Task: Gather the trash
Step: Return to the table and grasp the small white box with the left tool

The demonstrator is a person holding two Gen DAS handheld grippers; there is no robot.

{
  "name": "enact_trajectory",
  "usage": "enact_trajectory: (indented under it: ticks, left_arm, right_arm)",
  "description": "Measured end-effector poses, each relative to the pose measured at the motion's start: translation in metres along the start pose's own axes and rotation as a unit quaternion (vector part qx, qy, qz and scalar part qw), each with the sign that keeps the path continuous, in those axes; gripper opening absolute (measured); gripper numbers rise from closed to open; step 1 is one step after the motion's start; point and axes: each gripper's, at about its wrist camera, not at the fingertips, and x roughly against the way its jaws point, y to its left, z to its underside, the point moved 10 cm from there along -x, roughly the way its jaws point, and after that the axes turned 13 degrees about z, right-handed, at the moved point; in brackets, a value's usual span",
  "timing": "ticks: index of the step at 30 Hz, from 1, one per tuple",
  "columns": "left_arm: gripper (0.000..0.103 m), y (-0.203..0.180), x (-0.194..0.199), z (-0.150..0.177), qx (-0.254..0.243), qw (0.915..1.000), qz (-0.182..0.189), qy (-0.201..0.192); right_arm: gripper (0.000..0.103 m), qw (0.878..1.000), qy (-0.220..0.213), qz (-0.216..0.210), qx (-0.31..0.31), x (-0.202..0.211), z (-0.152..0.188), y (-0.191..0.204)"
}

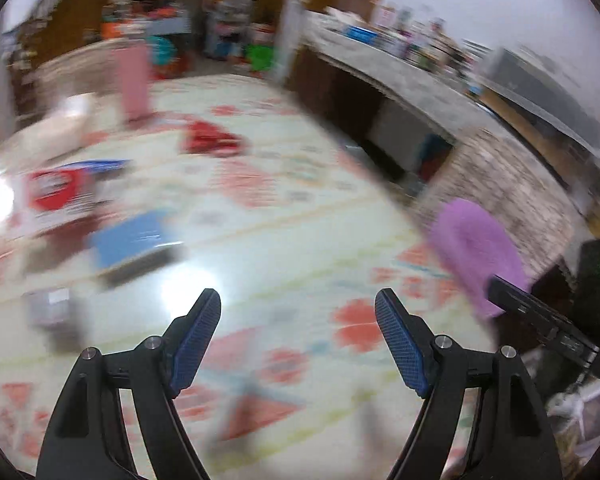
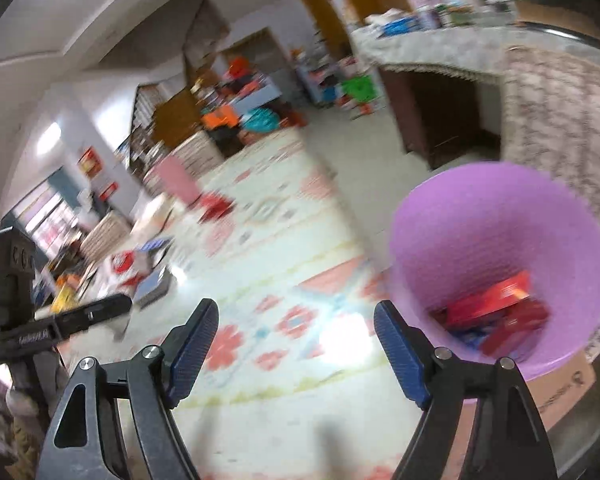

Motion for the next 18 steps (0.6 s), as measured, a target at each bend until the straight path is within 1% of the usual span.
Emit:
enact_trajectory:
  ticks: [1, 2, 3, 5, 6, 8, 9, 11, 13, 15, 18]
  left_arm:
    - [0.078, 0.025, 0.015, 0.002, 0.01, 0.9994, -0.03, -0.012]
    - [0.079, 0.04, 0.024, 0.003, 0.016, 0.9984, -0.05, -0.02]
    - [0.079, 0.066, 0.039, 0.005, 0.026, 0.9956, -0.084, -0.033]
    - [0.079, 0.106, 0.059, 0.011, 0.048, 0.9896, -0.128, -0.045]
    - [0.079, 0.128, 0.066, 0.015, 0.066, 0.9864, -0.143, -0.048]
    - [0.079, 0.158, 0.071, 0.023, 0.104, 0.9832, -0.142, -0.049]
    - [0.079, 0.173, 0.071, 0.027, 0.129, 0.9817, -0.131, -0.049]
    - [0.079, 0.191, 0.066, 0.032, 0.161, 0.9791, -0.112, -0.055]
    - [0.079, 0.195, 0.061, 0.03, 0.162, 0.979, -0.11, -0.056]
    - [0.079, 0.198, 0.048, 0.025, 0.144, 0.9815, -0.117, -0.047]
    - [0.079, 0.196, 0.031, 0.022, 0.13, 0.9833, -0.124, -0.029]
  right_arm:
    - [0.084, 1.0, 0.007, -0.006, 0.006, -0.003, 0.006, 0.01]
    - [0.084, 1.0, 0.013, -0.011, 0.012, -0.007, 0.012, 0.02]
    - [0.084, 1.0, 0.017, -0.013, 0.014, -0.01, 0.016, 0.025]
    - [0.084, 0.999, 0.027, -0.018, 0.019, -0.016, 0.024, 0.038]
    - [0.084, 0.999, 0.031, -0.019, 0.021, -0.018, 0.028, 0.045]
    - [0.084, 0.999, 0.039, -0.02, 0.023, -0.022, 0.033, 0.053]
    - [0.084, 0.999, 0.042, -0.02, 0.024, -0.023, 0.034, 0.057]
    - [0.084, 0.998, 0.047, -0.02, 0.031, -0.025, 0.038, 0.066]
    - [0.084, 0.998, 0.049, -0.018, 0.041, -0.026, 0.04, 0.075]
    - [0.084, 0.997, 0.05, -0.015, 0.05, -0.026, 0.042, 0.084]
    - [0.084, 0.997, 0.05, -0.009, 0.062, -0.025, 0.043, 0.094]
